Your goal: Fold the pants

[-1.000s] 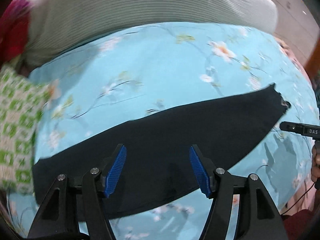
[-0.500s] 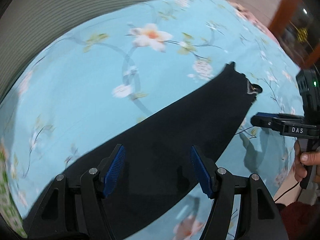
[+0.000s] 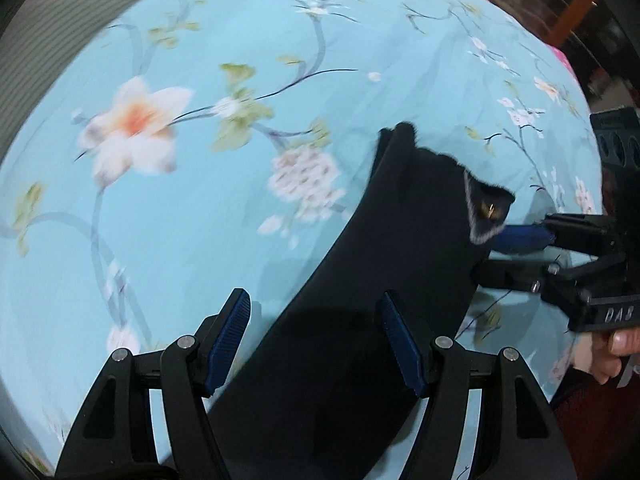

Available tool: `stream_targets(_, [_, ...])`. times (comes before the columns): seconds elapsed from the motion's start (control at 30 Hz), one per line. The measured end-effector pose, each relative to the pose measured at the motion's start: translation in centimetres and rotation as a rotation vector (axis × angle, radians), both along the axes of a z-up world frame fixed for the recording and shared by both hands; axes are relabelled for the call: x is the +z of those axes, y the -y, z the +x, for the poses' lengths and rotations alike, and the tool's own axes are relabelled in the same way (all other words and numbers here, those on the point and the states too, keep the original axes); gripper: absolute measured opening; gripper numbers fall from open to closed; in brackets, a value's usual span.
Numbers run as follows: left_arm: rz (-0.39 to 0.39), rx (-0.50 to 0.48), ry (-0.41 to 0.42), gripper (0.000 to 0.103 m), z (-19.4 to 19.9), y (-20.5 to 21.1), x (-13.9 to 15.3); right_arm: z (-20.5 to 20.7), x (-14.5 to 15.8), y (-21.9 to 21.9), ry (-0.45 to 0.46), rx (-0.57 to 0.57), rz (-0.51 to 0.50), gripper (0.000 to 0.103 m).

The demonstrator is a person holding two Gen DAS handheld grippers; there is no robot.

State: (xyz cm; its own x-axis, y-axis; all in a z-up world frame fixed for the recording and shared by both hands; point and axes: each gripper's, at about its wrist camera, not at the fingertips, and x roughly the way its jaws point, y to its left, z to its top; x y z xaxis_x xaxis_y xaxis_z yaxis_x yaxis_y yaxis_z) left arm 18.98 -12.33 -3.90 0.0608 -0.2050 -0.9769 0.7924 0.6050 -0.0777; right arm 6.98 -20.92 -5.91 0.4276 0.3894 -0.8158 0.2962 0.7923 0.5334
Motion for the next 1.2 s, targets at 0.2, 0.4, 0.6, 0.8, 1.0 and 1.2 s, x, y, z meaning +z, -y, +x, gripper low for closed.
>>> stream_targets(0.2, [-0.015,-0.051,-0.104,0.065,2.5,3.2,-1.9,0.6,-0.8,0.6,0.024,-0.018,0.034,0.053])
stream_targets(0.4, [-0.04,-0.117,-0.196,0.046,3.0,5.6,-3.8,0.9,-1.1,1.1,0.029,0.021,-0.005,0.017])
stream_targets(0.6, [-0.081,-0.163,-0.154,0.011,2.0,6.1,-2.9,0.9,0.1,0.3,0.069,0.102,-0.078,0.013])
stream_targets(0.8, [-0.171,-0.098,-0.112,0.01,2.2,2.5,0.8,1.3,2.2,-0.4,0.13,0.156,-0.097,0.013])
stream_targets(1.0, [-0.223,-0.036,-0.055,0.01,0.9,-1.0,3.9,1.2,4.8,-2.3,0.194,0.234,-0.073,0.012])
stream_targets(1.2, [-0.256,0.031,-0.01,0.009,-1.3,-6.1,6.3,1.2,6.5,-6.8,0.258,0.368,0.016,0.012])
